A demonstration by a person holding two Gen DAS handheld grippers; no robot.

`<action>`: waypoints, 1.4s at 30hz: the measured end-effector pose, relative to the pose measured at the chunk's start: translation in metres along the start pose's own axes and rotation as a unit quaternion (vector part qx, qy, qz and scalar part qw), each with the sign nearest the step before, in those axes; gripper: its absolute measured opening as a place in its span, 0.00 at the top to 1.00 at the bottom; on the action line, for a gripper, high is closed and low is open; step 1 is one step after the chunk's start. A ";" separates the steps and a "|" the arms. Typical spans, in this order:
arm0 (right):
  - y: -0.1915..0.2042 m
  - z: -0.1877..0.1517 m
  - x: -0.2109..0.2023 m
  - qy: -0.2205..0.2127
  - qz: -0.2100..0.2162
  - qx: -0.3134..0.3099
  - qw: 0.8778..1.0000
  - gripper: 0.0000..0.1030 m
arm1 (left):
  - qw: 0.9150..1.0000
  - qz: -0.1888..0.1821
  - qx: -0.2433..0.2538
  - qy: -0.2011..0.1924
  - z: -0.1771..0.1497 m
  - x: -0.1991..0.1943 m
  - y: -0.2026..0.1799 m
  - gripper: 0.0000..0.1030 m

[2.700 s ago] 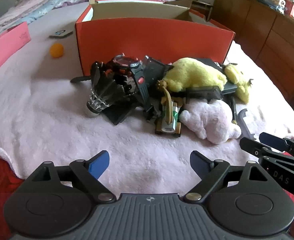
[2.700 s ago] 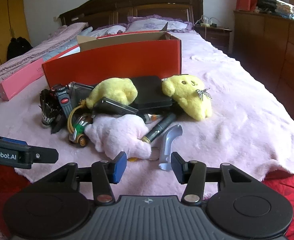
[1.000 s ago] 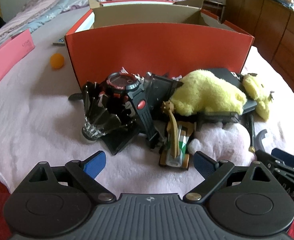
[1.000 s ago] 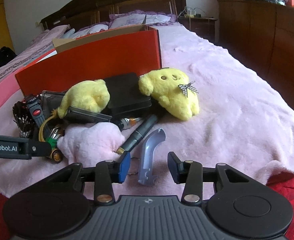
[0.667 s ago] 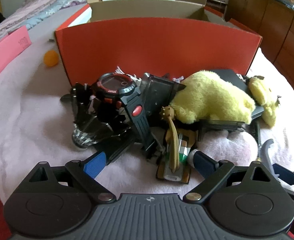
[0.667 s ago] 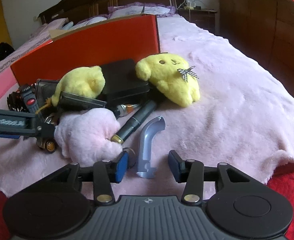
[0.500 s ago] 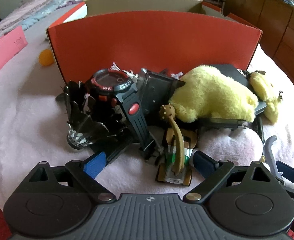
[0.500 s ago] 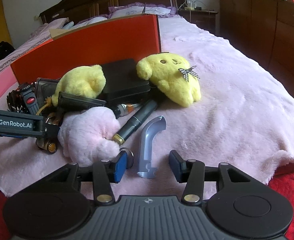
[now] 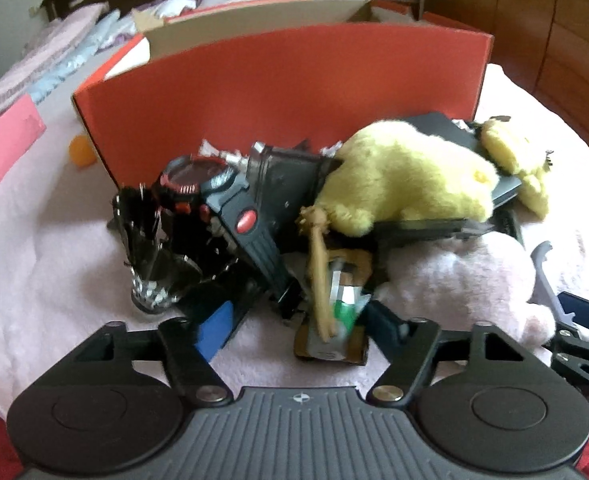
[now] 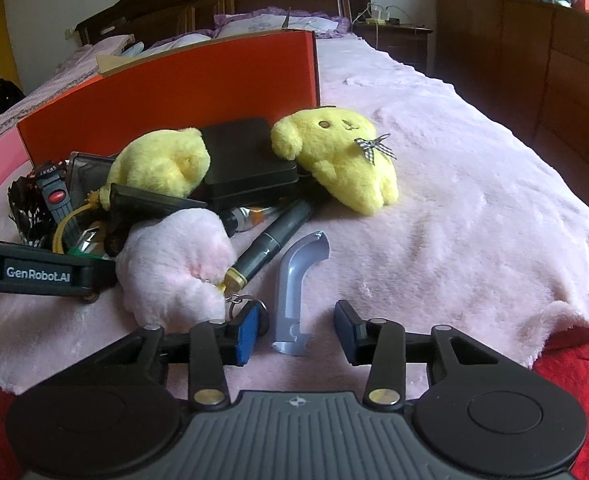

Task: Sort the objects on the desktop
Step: 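Grasp the light grey plastic hook with the right gripper, then grasp the toy car with tan figure using the left gripper while the right holds the hook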

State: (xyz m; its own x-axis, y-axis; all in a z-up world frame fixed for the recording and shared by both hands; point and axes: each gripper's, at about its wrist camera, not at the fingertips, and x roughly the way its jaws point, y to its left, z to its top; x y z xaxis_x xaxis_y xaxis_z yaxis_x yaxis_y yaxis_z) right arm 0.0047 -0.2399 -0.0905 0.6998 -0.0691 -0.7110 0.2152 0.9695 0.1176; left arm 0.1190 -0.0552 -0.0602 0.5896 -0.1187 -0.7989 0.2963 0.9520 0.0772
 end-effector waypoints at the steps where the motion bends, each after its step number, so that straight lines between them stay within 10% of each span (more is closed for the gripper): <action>1: -0.001 0.000 -0.001 0.000 0.001 0.003 1.000 0.61 | 1.000 0.000 0.002 -0.001 0.001 -0.002 -0.001 0.39; 8: -0.013 0.001 -0.009 -0.003 0.014 0.046 0.999 0.81 | 1.000 -0.014 -0.008 -0.003 0.008 -0.012 0.001 0.58; 19: -0.005 0.004 -0.035 -0.028 0.054 0.046 0.997 0.81 | 1.000 -0.020 -0.022 -0.008 -0.010 -0.046 0.017 0.60; 22: -0.001 0.006 -0.043 -0.034 0.066 0.043 0.996 0.81 | 0.999 -0.023 -0.023 -0.015 -0.016 -0.059 0.022 0.78; 42: 0.023 0.011 -0.085 -0.052 0.092 0.009 0.994 0.81 | 0.997 -0.045 -0.031 -0.050 -0.018 -0.099 0.036 0.78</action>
State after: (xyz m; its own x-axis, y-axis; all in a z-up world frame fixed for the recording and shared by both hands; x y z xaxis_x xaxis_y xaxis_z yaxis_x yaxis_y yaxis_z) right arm -0.0418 -0.2147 -0.0197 0.7951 0.0845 -0.6006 0.0885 0.9635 0.2527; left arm 0.0580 -0.0038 0.0106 0.6356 -0.2291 -0.7372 0.3057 0.9516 -0.0321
